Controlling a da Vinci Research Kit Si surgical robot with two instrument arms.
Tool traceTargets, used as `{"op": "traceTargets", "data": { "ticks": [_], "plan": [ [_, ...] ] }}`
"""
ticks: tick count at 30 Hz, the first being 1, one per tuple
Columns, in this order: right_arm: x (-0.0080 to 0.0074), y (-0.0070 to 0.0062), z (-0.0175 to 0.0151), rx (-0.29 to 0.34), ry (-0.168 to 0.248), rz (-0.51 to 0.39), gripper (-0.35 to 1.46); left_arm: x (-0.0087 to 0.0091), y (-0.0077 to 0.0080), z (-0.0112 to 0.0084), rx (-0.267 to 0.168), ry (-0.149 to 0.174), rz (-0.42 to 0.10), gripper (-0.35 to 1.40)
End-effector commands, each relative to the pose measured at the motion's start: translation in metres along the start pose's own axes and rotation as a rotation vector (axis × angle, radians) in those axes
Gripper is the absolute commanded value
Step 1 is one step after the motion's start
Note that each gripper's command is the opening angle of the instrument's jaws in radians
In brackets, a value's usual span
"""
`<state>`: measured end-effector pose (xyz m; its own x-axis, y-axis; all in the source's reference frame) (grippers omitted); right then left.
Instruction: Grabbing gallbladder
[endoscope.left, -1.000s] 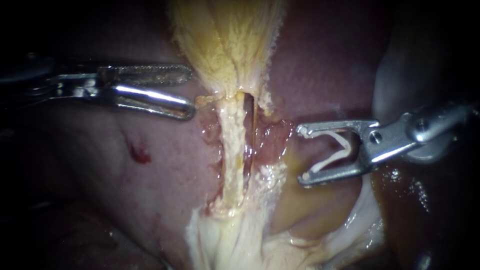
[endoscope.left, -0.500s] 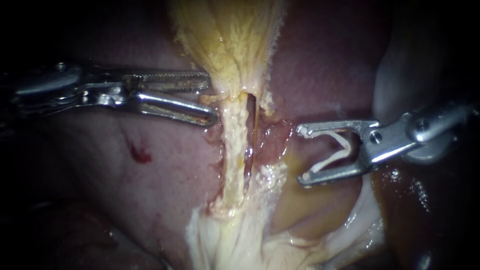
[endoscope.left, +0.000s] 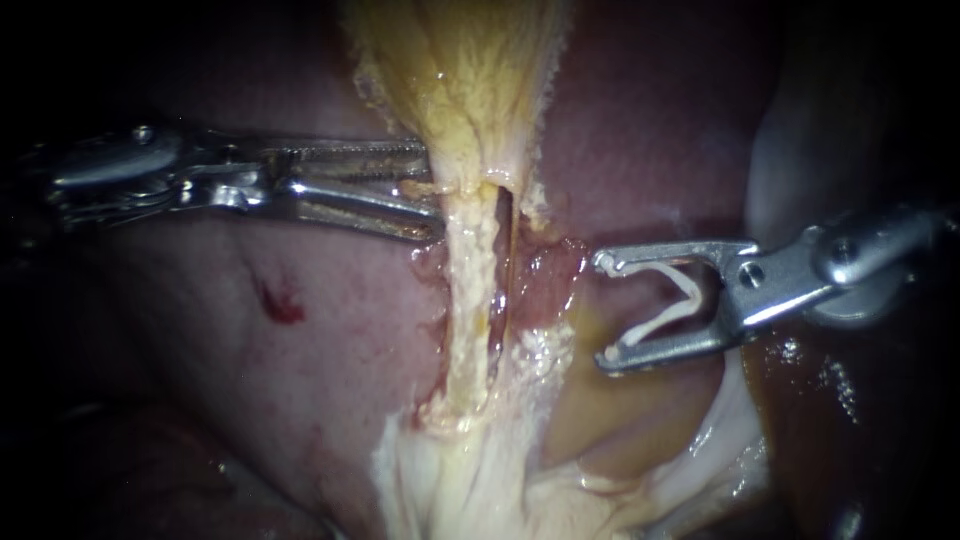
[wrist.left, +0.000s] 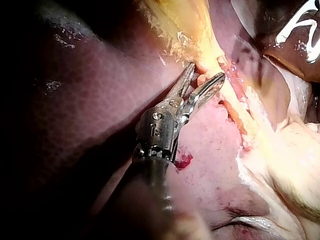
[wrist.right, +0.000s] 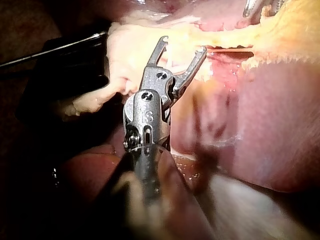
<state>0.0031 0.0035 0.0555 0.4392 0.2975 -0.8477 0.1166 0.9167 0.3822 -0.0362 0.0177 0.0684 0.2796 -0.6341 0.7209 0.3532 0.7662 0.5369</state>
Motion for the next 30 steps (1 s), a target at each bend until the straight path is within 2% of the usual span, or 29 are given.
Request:
{"op": "traceTargets", "data": {
  "ticks": [1, 5, 8, 9, 12, 16, 20, 24, 30],
  "plan": [
    [0.0000, 0.0000, 0.0000, 0.000, 0.000, 0.000, 0.46, 0.0000, 0.0000, 0.0000, 0.001, -0.001, 0.006, 0.26],
    [0.0000, 0.0000, 0.0000, 0.000, 0.000, 0.000, 0.46, 0.0002, -0.0001, 0.0001, -0.001, 0.014, 0.008, 0.04],
    [0.0000, 0.0000, 0.0000, 0.000, 0.000, 0.000, 0.46, 0.0006, 0.0000, 0.0002, -0.004, 0.029, 0.011, -0.30],
    [0.0000, 0.0000, 0.0000, 0.000, 0.000, 0.000, 0.46, 0.0007, 0.0000, 0.0002, -0.004, 0.034, 0.018, -0.35],
    [0.0000, 0.0000, 0.0000, 0.000, 0.000, 0.000, 0.46, 0.0012, 0.0003, 0.0002, -0.005, 0.058, 0.040, -0.35],
    [0.0000, 0.0000, 0.0000, 0.000, 0.000, 0.000, 0.46, 0.0014, 0.0003, -0.0001, -0.002, 0.076, 0.043, -0.35],
    [0.0000, 0.0000, 0.0000, 0.000, 0.000, 0.000, 0.46, 0.0012, 0.0002, -0.0005, 0.003, 0.082, 0.041, -0.35],
    [0.0000, 0.0000, 0.0000, 0.000, 0.000, 0.000, 0.46, 0.0001, 0.0001, -0.0016, 0.011, 0.083, 0.035, -0.35],
    [-0.0001, 0.0000, -0.0001, 0.000, 0.000, 0.000, 0.46, -0.0029, -0.0010, -0.0045, 0.027, 0.083, 0.006, -0.35]
  ]
}}
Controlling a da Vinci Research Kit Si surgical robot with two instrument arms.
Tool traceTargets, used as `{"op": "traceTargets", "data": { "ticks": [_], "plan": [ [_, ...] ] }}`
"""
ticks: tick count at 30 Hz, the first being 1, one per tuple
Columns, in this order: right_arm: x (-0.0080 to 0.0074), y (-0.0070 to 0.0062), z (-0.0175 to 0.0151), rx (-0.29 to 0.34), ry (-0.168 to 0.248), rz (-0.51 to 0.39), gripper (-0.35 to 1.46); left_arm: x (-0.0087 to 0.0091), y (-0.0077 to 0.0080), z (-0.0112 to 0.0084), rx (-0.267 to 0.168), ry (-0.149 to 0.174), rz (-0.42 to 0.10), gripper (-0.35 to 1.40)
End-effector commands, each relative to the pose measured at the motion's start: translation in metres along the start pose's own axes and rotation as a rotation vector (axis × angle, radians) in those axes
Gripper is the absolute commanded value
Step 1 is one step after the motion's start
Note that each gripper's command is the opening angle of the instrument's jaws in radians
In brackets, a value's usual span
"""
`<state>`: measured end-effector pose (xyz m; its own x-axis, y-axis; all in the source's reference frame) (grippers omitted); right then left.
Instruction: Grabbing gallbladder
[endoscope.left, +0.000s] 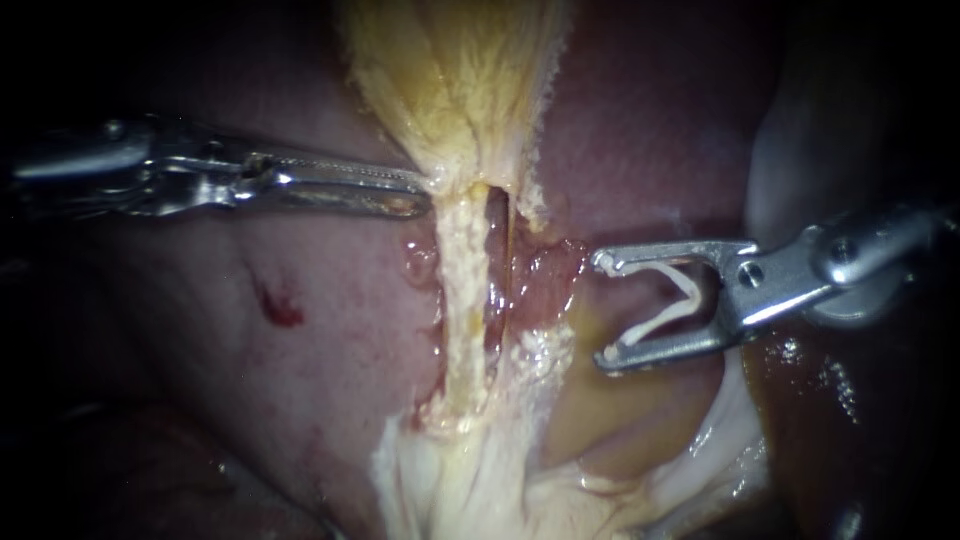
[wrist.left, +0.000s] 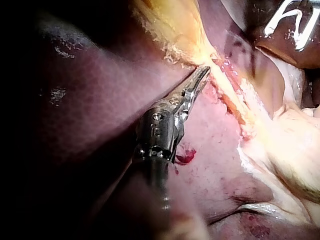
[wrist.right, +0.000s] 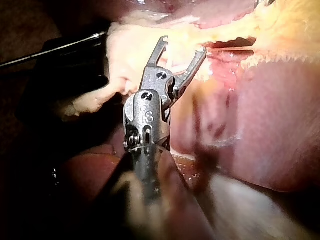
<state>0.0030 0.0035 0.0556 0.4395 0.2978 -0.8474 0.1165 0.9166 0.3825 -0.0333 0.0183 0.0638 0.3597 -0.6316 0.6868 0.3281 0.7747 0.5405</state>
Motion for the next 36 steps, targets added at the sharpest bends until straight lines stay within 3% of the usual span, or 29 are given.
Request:
{"op": "traceTargets", "data": {
  "ticks": [1, 5, 17, 36],
  "plan": [
    [0.0000, 0.0000, 0.0000, 0.000, 0.000, 0.000, 0.46, -0.0005, -0.0003, -0.0007, 0.007, -0.006, -0.008, -0.35],
    [-0.0001, 0.0000, -0.0001, 0.000, 0.000, 0.000, 0.46, -0.0021, -0.0008, -0.0027, 0.024, -0.028, -0.018, -0.35],
    [-0.0001, 0.0000, -0.0001, 0.001, 0.000, 0.000, 0.46, -0.0051, -0.0012, -0.0076, 0.008, -0.075, -0.045, -0.35],
    [-0.0001, 0.0000, -0.0001, 0.000, 0.000, 0.000, 0.46, -0.0053, -0.0015, -0.0076, 0.001, -0.078, -0.054, -0.35]
  ]
}}
